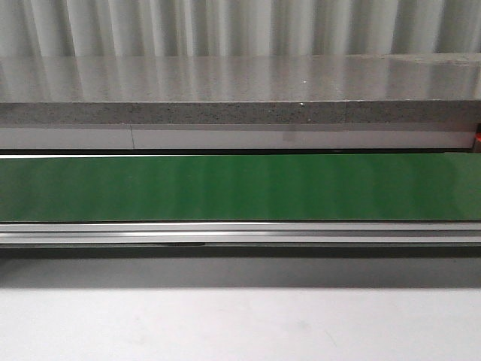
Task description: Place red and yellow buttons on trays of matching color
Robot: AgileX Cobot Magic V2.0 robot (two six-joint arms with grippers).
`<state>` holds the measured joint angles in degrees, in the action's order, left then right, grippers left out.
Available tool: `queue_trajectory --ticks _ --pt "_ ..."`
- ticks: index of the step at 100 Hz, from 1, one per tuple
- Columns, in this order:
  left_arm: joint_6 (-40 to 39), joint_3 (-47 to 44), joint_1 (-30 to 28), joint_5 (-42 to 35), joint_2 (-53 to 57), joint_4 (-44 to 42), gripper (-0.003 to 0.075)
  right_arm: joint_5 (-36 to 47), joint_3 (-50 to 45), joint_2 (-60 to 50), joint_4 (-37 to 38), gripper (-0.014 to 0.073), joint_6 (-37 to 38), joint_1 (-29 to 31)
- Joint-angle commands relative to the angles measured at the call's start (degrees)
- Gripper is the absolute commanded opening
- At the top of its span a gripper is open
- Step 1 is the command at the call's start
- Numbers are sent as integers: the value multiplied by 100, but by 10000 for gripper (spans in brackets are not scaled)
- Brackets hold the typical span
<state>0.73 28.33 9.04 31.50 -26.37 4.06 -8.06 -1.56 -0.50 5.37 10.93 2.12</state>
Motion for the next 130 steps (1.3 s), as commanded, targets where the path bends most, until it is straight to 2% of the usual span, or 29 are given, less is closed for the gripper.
queue_trajectory --ticks 1,7,28,53,63,69,90,130 --pt "-198 -180 45 -1222 201 -291 -20 472 -10 -104 16 -66 -5 -5" --pt "-187 -468 7 -1712 412 -361 -20 472 -10 -104 16 -66 -5 -5" --pt "-125 -1408 -188 -2458 1272 -318 -20 472 -10 -104 16 -66 -5 -5" --pt "-125 -2571 -396 -2721 2446 25 -20 472 -10 -104 16 -66 -5 -5" --pt "-125 -3104 -458 -3113 2859 25 -20 472 -10 -104 16 -66 -5 -5" --pt "-125 -3058 -471 -2836 2802 -22 -20 463 -10 -104 16 -66 -5 -5" --pt "-125 -3088 -471 -3077 2822 0 -20 467 -10 -93 16 -66 -5 -5" --pt "-125 -3088 -471 -3075 2822 0 -20 467 -10 -93 16 -66 -5 -5"
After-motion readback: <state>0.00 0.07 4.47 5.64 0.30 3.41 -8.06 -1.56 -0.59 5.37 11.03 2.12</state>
